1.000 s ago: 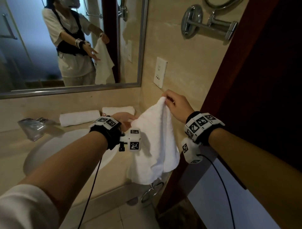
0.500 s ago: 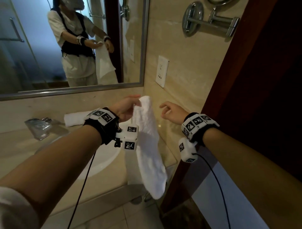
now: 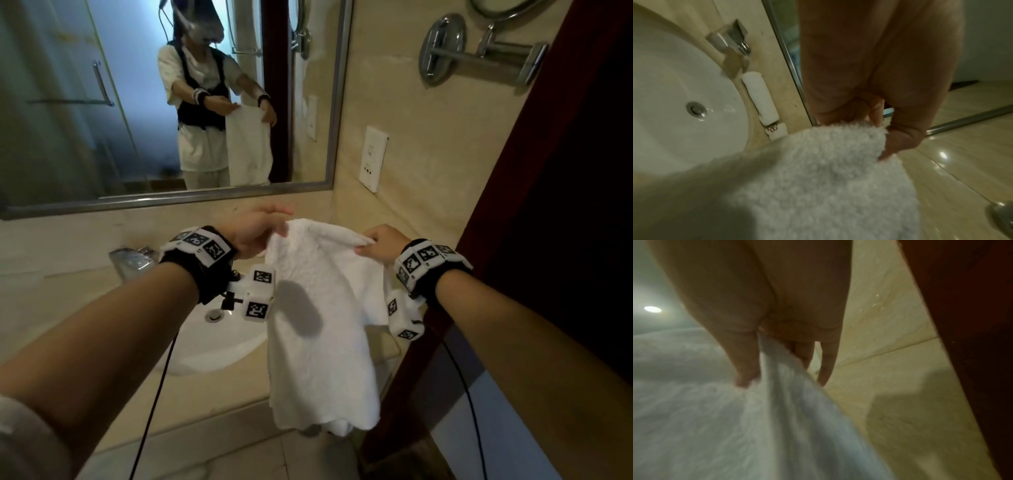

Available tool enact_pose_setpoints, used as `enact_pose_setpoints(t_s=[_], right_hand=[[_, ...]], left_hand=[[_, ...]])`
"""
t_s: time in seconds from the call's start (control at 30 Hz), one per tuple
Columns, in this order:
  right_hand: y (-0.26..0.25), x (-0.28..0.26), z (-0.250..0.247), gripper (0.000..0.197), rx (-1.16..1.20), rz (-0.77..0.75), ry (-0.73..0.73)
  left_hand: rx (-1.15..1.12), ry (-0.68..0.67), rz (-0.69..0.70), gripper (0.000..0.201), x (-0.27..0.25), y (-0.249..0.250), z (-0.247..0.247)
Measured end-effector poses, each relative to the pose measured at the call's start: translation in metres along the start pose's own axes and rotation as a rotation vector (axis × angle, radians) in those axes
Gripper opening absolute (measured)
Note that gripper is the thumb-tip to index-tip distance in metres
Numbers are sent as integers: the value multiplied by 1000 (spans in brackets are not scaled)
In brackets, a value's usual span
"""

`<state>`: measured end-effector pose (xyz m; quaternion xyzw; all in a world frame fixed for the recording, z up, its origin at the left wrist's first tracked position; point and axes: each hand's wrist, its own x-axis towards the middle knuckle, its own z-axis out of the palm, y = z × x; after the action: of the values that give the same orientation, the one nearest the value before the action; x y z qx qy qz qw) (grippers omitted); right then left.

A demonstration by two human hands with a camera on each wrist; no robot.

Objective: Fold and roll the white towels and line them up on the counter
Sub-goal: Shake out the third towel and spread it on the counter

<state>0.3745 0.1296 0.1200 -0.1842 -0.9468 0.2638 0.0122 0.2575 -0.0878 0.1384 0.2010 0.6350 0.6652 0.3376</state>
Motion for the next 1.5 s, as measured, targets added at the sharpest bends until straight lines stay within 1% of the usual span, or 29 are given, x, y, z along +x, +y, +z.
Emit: enact_pose_setpoints(t_s=[0.1, 0.17, 0.23, 0.27, 0.3, 0.37, 0.43, 0.5, 0.53, 0.57, 0.63, 0.67, 0.73, 0.77, 0.8, 0.87, 0.9, 0.93, 0.97, 1.0, 1.07, 1.1, 1.17, 1.2, 1.23, 1.3, 1.4, 1.47, 1.5], right_hand=[[9, -2, -7, 37, -132, 39, 6], [15, -5, -5, 39, -178, 78, 30], [17, -6, -5, 40, -147, 97, 78], [16, -7, -7, 40, -102, 93, 105], [13, -8, -9, 41, -55, 66, 130], [1, -9, -16, 39, 20, -32, 149], [-20, -11, -23, 32, 47, -127, 146], [-44, -15, -27, 33, 58, -216, 133], [-55, -17, -28, 35, 49, -249, 119], [-64, -18, -28, 33, 31, -273, 104], [-76, -19, -28, 19, -39, -298, 95], [-79, -19, -28, 18, -65, -307, 112], [-77, -19, -30, 18, -57, -307, 181], [-74, -19, -31, 16, -31, -304, 220], [-71, -20, -33, 15, 5, -294, 246], [-61, -19, -35, 12, 105, -267, 272], [-55, -20, -36, 11, 165, -257, 275], [-49, -22, -37, 11, 229, -247, 268], [-42, -23, -38, 16, 278, -233, 248], [-35, -25, -39, 25, 296, -197, 212], [-20, -28, -36, 47, 273, -100, 119], [-14, -30, -33, 54, 258, -65, 67], [-7, -33, -25, 58, 249, -53, -39], [-5, -32, -21, 54, 258, -62, -74], [-5, -32, -17, 47, 275, -79, -75], [-10, -30, -13, 34, 363, -102, 17], [-23, -27, -17, 28, 534, -94, 168], [-30, -22, -22, 26, 553, -84, 253], [-33, -20, -24, 25, 540, -89, 294]], left_hand=[[21, 7, -8, 36, -4, -6, -15], [44, 2, -10, 41, -5, -6, -20], [101, 3, -6, 42, -8, -5, -23], [164, 18, -5, 40, -8, -5, -23], [244, 43, -9, 38, -8, -6, -24], [400, 75, -41, 34, -8, -9, -24], [498, 13, -105, 36, -10, -12, -18], [565, -62, -148, 48, -13, -13, -1], [586, -86, -138, 52, -14, -13, 9], [606, -108, -112, 57, -14, -12, 19], [624, -190, -41, 65, -15, -7, 35], [609, -248, -31, 66, -15, -4, 40], [536, -333, -15, 58, -15, 2, 50], [526, -332, 7, 51, -15, 4, 55], [543, -295, 50, 45, -13, 5, 60], [615, -167, 140, 31, -9, 5, 66], [634, -119, 165, 25, -7, 5, 68], [628, -101, 182, 20, -6, 5, 69], [604, -100, 193, 19, -6, 6, 69], [574, -105, 204, 19, -6, 6, 69], [553, -94, 234, 20, -9, 7, 71], [552, -79, 248, 17, -11, 8, 72], [516, -75, 263, 11, -14, 12, 73], [489, -92, 262, 11, -15, 14, 73], [470, -118, 259, 13, -16, 17, 71], [461, -155, 252, 21, -20, 20, 68], [484, -122, 242, 25, -21, 19, 61], [509, -64, 224, 21, -20, 15, 55], [511, -28, 205, 13, -19, 13, 50]])
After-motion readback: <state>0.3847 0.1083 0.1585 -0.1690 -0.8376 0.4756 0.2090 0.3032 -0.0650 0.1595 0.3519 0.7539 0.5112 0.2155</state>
